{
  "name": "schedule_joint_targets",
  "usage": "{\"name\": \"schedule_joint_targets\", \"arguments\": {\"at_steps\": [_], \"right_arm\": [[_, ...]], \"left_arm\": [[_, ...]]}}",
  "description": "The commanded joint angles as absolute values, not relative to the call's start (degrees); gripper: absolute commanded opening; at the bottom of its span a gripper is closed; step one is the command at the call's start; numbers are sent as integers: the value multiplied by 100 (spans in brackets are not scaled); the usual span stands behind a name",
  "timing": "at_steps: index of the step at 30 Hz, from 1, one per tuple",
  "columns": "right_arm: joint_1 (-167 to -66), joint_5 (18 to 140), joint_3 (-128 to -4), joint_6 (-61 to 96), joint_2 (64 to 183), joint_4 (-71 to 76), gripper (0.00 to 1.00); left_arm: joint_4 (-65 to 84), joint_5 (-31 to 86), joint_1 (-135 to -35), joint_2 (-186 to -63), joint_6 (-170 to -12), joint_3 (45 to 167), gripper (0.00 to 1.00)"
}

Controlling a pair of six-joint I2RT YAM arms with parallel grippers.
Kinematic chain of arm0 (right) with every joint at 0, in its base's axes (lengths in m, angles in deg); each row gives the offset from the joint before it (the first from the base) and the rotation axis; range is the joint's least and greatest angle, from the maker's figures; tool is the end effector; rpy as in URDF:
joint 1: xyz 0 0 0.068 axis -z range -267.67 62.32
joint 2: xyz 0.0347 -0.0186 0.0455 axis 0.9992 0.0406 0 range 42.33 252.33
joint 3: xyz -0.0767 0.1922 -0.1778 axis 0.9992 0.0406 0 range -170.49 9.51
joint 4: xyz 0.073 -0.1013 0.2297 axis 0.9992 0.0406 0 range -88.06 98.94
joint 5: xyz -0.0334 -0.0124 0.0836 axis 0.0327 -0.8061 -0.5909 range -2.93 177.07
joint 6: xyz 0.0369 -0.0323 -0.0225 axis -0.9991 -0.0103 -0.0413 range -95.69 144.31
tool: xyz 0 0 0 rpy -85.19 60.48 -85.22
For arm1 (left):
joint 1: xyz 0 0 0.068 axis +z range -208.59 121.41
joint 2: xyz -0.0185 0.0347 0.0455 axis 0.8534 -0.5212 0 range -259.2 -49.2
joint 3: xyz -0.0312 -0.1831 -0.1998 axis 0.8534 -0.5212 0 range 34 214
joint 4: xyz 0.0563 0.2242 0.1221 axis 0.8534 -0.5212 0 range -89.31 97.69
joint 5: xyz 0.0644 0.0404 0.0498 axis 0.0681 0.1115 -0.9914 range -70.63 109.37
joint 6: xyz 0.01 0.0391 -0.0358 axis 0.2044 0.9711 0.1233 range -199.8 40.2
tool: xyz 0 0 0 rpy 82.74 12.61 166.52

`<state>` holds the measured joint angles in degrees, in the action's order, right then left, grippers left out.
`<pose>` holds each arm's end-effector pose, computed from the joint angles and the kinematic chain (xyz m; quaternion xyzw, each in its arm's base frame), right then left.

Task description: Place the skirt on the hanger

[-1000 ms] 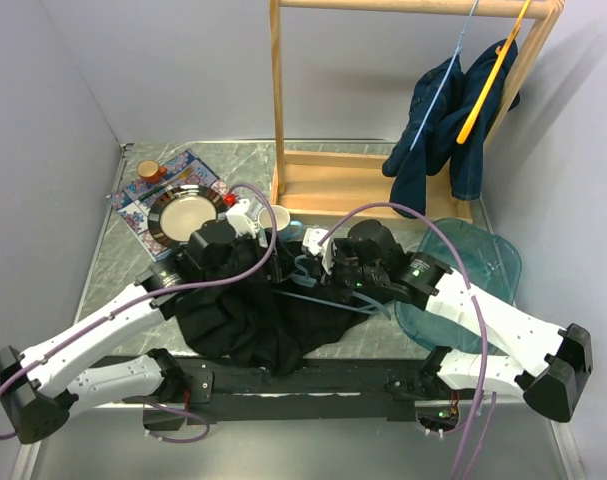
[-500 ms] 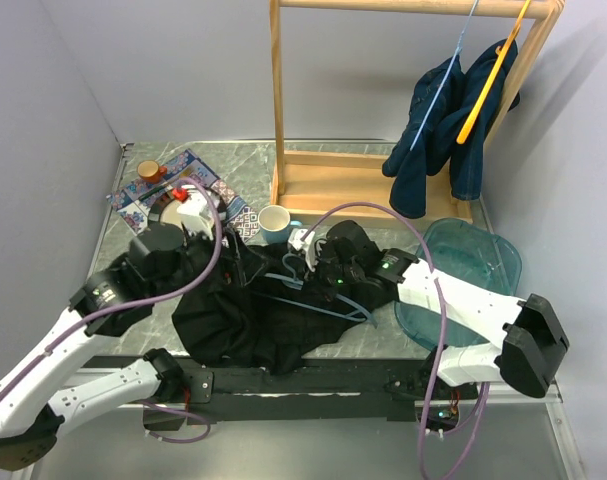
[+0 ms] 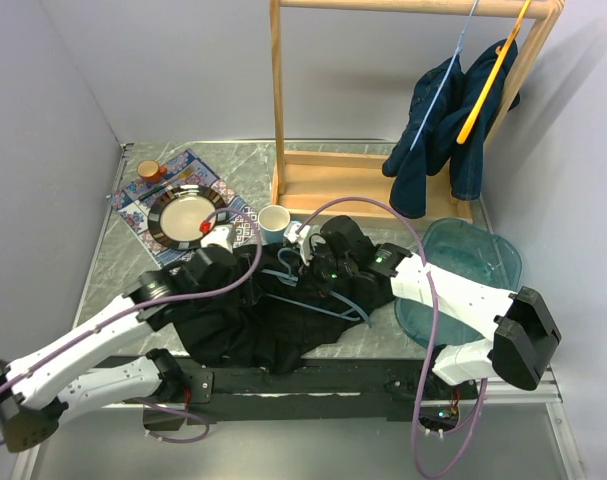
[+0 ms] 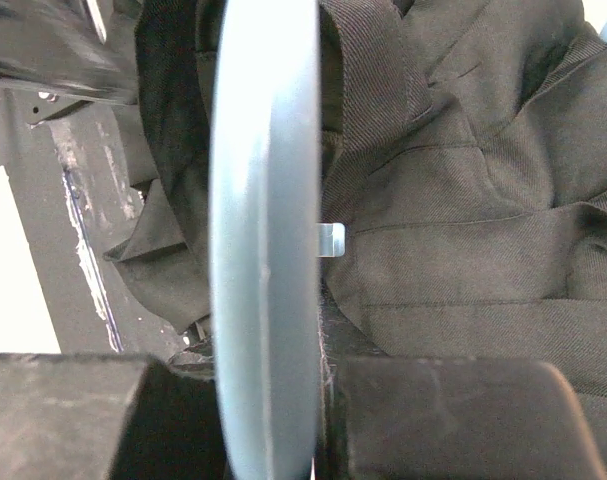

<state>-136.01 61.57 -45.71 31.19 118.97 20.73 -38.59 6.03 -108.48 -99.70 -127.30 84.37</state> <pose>0.1812 0.2268 0.2682 -0.4923 0.7409 0.3325 0.3132 0.1171 -0.1263 0.2979 -0.0239 0.9229 -0.2058 0.3244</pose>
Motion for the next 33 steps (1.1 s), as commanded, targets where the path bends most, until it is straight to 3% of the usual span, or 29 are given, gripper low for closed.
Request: {"name": "schedule_joint_targets", "arguments": {"at_steps": [1,3,4,6,7,8,16,28,30,31,33], "right_arm": [[-13593,6026,-4823,3038,11888,1811,0],[-13601,6000,-4823,3029,11871,1820,0],[-13593,6000,-4823,3029,11862,1820,0],[-13601,5973,-4814,3020,11862,1820,0],[-13593,5973,-4797,3020,11836,1803,0],[-13601,5965,-4788,3020,11844,1811,0],[-13601,5842,-5025,2994,11958,1925,0],[-13549,5376,-4824,3213,11309,1882,0],[-13374,5113,-4675,3214,11247,1733,0],[-13329,4990,-4613,3214,11168,1663,0],[-13224,4709,-4420,3266,11080,1452,0]], "left_arm": [[-3855,-172,-11026,-10342,-12972,8472,62],[-3749,-348,-11036,-10404,-12946,8463,61],[-3662,-383,-11036,-10457,-12885,8463,48],[-3591,-436,-11027,-10510,-12806,8480,33],[-3547,-375,-11035,-10536,-12683,8524,8],[-3399,-253,-11027,-10536,-12604,8559,1],[-2220,2330,-11263,-10658,-12207,8893,1],[-1700,3018,-11694,-11485,-12181,9367,2],[-1849,2992,-11686,-11486,-12050,9429,11],[-1928,2931,-11686,-11425,-11997,9447,28],[-2175,2826,-11695,-11328,-11857,9421,41]]}}
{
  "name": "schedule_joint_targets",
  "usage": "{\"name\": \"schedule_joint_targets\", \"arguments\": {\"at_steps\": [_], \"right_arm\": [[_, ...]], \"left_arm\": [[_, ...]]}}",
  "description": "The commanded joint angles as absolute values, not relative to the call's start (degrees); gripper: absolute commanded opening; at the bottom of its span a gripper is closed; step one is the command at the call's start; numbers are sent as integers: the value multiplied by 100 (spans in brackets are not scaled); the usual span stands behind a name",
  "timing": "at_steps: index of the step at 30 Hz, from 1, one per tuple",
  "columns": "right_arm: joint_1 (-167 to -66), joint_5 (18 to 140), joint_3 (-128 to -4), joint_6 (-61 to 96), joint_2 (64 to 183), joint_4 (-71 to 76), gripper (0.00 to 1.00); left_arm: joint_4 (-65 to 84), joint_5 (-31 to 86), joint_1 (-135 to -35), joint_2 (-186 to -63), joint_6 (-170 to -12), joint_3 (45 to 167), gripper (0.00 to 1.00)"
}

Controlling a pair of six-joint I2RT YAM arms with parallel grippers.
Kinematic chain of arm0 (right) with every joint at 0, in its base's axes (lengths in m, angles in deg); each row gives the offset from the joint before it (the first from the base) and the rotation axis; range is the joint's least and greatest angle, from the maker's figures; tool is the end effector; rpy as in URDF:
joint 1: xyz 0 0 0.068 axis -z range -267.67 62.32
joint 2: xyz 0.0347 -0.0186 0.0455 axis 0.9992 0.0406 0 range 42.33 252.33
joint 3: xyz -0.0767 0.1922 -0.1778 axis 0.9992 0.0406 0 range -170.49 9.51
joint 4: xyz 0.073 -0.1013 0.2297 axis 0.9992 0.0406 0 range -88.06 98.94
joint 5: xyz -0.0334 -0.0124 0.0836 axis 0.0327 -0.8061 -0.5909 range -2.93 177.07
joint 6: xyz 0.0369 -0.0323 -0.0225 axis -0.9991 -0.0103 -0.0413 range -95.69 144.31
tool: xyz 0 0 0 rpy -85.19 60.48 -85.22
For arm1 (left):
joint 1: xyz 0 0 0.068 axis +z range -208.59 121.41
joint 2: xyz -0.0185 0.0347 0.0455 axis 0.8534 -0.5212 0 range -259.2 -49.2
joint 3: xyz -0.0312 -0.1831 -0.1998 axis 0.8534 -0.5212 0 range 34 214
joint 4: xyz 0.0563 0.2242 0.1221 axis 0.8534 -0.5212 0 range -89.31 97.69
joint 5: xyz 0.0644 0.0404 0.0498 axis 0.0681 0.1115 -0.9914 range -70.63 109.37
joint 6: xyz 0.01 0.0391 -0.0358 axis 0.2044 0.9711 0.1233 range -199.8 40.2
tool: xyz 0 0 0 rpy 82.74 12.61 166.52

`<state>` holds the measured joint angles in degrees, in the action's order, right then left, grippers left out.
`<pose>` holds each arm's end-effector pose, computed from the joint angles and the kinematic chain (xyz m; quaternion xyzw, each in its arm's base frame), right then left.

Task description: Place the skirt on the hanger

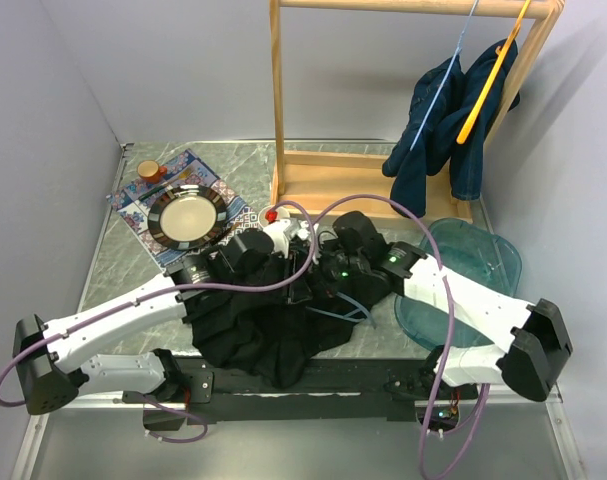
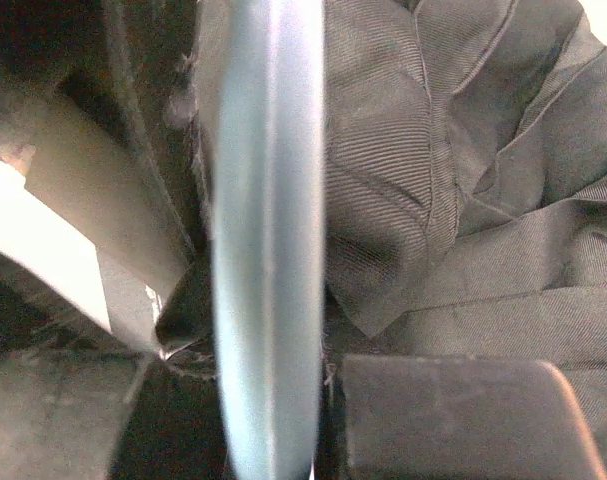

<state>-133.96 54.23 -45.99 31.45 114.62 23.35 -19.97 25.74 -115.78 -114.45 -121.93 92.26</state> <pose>0.1748 0.2108 0.2874 -0.4982 0.7153 0.3799 0.3096 0.1321 -0.2122 0.3207 0.1414 0.8732 -0.3853 0.2627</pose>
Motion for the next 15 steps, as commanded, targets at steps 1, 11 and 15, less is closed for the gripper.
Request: {"name": "schedule_joint_targets", "arguments": {"at_steps": [1,11,15], "right_arm": [[-13215,4638,-4341,3292,11019,1373,0],[-13136,4180,-3918,3468,10983,669,0],[-13101,4163,-3927,3556,10965,686,0]], "left_arm": [[-2219,2842,-11677,-11223,-11786,9395,52],[-4362,2624,-11660,-10880,-10284,11019,82],[-4654,2017,-11660,-10397,-8881,10926,98]]}}
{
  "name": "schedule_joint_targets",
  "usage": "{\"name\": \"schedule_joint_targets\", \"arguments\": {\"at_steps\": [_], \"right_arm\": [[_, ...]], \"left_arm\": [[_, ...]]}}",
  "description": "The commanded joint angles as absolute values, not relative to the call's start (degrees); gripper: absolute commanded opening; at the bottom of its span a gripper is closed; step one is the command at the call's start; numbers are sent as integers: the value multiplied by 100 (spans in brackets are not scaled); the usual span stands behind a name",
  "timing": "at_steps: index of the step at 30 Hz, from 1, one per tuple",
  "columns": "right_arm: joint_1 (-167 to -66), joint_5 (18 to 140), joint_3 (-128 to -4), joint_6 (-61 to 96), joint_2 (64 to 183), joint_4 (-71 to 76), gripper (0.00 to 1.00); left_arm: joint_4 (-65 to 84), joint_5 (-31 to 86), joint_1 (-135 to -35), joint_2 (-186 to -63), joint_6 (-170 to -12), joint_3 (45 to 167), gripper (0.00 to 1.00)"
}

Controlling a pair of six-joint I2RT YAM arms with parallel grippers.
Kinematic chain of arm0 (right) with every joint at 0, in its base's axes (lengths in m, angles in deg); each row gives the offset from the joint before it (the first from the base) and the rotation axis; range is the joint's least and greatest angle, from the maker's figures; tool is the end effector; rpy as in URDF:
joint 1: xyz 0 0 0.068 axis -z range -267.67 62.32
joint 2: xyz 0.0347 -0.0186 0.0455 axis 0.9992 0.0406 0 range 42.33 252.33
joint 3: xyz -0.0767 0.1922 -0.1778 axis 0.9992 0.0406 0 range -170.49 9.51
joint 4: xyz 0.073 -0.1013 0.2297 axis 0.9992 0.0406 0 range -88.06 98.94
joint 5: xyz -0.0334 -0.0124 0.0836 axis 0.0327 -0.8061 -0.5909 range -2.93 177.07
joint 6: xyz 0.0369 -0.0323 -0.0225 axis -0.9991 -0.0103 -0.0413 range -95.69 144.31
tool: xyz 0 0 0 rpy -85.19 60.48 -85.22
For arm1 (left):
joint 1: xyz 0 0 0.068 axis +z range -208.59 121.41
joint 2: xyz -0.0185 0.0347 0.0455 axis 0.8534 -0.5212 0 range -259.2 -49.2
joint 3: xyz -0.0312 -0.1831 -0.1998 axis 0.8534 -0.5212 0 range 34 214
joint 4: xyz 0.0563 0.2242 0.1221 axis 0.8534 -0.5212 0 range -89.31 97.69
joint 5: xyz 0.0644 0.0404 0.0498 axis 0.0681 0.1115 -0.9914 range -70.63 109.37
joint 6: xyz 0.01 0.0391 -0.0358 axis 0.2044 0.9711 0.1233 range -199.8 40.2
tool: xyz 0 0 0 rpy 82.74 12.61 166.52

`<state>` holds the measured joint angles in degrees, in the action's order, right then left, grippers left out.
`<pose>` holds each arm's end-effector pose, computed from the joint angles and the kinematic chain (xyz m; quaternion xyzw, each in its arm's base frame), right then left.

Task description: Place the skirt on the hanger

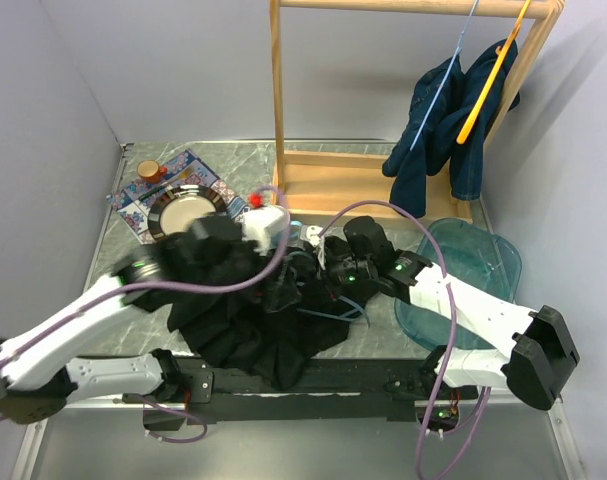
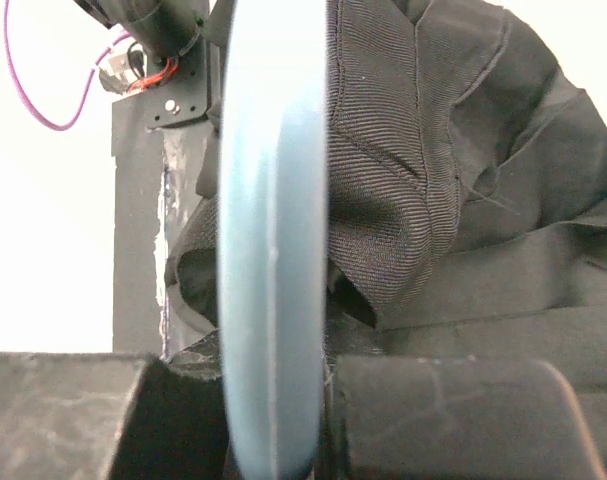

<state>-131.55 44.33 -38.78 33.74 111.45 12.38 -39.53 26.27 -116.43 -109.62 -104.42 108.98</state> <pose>0.1719 0.1989 0.2771 -0.5238 0.6452 0.4385 0.3422 0.1048 -0.1748 0.4037 0.2780 0.8310 -0.3553 0.3254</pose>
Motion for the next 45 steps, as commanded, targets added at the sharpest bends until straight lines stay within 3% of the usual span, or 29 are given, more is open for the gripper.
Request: {"name": "schedule_joint_targets", "arguments": {"at_steps": [1,4,9,17,23,24,25,28,29,30,34,37,40,41,45], "right_arm": [[-13100,4180,-3927,3600,10965,704,0],[-13100,4207,-3892,3758,10887,783,0],[-13109,4066,-3848,4171,10711,1055,0],[-13118,3601,-3865,5041,10605,1713,0],[-13109,3451,-3892,5375,10421,1934,0],[-13109,3416,-3892,5393,10403,1960,0],[-13118,3337,-3900,5472,10386,1995,0],[-13118,3144,-3918,5578,10377,2101,0],[-13109,3126,-3927,5587,10359,2136,0],[-13118,3117,-3918,5604,10359,2145,0],[-13083,3143,-3918,5613,10289,2233,0],[-12855,2986,-4058,5683,10175,2565,14],[-12224,2441,-4312,6034,10061,3179,41],[-12048,2266,-4357,6113,9973,3330,55],[-11283,2263,-4673,6596,9560,4086,74]], "left_arm": [[-4584,1955,-11660,-10196,-8598,10785,99],[-4356,1673,-11660,-9887,-7586,10196,99],[-3460,2260,-11660,-9754,-6663,9501,99],[-3186,2727,-11563,-10492,-6073,9623,96],[-3301,3659,-11334,-10905,-6160,9597,69],[-3222,3729,-11334,-10905,-6221,9466,56],[-2995,3808,-11326,-10879,-6318,9378,51],[-2555,4072,-11308,-10853,-6626,9087,45],[-2492,4116,-11308,-10861,-6774,9043,36],[-2457,4117,-11308,-10862,-6837,9026,2],[-2290,3906,-11308,-10660,-7162,8912,1],[-2149,3678,-11308,-10195,-7408,8683,1],[-1737,3467,-11299,-9589,-7847,8271,1],[-1631,3466,-11291,-9361,-8161,8078,1],[-1586,3265,-11273,-9130,-8629,7874,1]]}}
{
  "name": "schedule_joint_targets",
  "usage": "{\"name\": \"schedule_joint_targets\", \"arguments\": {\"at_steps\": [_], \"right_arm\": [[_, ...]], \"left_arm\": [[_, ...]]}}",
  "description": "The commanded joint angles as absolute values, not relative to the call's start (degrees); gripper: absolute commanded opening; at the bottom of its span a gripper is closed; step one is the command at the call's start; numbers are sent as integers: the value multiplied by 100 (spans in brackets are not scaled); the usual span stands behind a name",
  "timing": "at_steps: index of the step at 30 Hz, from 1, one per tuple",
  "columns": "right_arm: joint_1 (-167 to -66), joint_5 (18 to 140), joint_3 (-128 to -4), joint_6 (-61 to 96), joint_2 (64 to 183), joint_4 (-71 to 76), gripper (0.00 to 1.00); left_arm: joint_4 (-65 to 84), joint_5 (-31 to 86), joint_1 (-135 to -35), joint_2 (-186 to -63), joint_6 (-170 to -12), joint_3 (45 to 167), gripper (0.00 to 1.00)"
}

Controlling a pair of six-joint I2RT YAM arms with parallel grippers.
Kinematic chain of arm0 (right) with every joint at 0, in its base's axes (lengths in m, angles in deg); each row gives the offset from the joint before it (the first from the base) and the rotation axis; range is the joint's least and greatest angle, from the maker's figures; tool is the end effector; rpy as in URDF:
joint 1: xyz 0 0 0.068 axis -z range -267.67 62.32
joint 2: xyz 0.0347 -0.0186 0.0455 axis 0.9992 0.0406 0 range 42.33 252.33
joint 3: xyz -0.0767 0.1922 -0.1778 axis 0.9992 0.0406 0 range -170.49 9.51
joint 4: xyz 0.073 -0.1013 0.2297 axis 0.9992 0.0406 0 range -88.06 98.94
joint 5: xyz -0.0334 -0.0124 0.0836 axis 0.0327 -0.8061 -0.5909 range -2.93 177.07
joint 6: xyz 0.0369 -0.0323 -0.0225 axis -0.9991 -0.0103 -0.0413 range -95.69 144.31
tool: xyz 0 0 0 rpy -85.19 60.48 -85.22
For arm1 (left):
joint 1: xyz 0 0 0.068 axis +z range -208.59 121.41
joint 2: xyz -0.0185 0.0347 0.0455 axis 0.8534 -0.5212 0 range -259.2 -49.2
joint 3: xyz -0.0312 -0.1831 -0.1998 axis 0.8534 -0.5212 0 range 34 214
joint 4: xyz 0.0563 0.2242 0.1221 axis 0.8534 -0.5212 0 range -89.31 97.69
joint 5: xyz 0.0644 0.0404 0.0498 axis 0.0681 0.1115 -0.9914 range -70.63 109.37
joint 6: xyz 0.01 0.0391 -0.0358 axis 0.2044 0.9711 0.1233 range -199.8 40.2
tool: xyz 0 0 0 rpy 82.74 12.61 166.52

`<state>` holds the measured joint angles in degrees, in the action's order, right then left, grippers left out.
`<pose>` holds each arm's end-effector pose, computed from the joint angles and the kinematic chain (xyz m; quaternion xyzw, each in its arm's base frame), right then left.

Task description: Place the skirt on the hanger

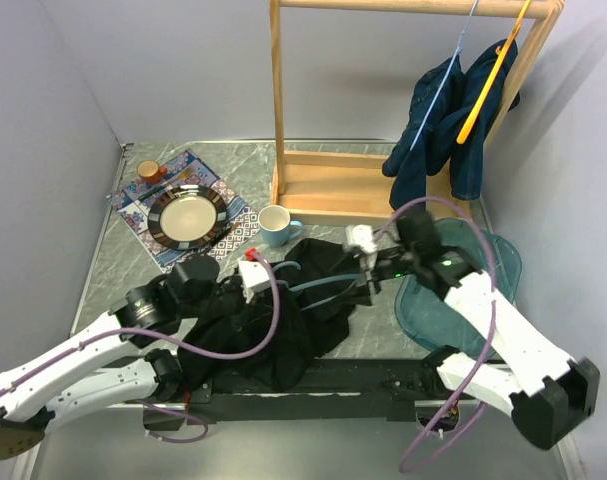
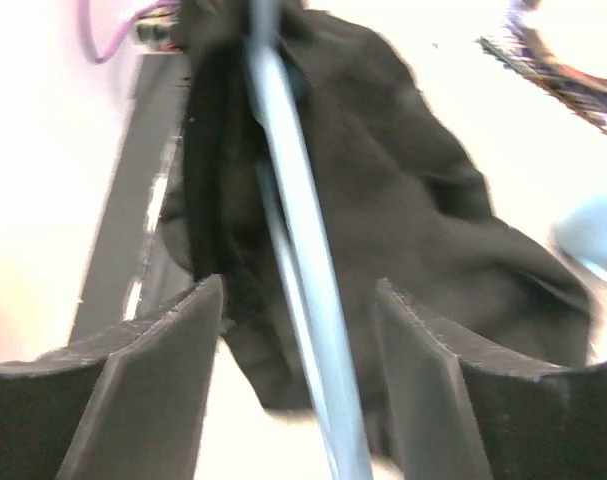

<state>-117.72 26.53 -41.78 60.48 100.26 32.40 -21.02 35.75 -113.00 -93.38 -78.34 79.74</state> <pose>0.1602 0.1285 0.3133 -0.6104 0.5251 0.4301 0.4083 0.0909 -0.1442 0.3147 0.4613 0.7114 -0.3389 0.4077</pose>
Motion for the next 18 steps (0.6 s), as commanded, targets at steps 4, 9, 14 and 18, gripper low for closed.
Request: {"name": "schedule_joint_targets", "arguments": {"at_steps": [4,9,14,18], "right_arm": [[-10755,2553,-5042,7123,9121,5103,77],[-10754,2371,-4675,8387,8892,5923,77],[-10841,2009,-3515,9229,8847,5901,89],[-11289,3123,-2725,6814,8909,2973,89]], "left_arm": [[-1674,2931,-11273,-8972,-9147,7865,1],[-1710,2632,-11255,-8796,-9561,8058,1],[-1464,2570,-11255,-8726,-10159,8120,1],[-1218,2596,-11255,-8664,-10458,8120,1]]}}
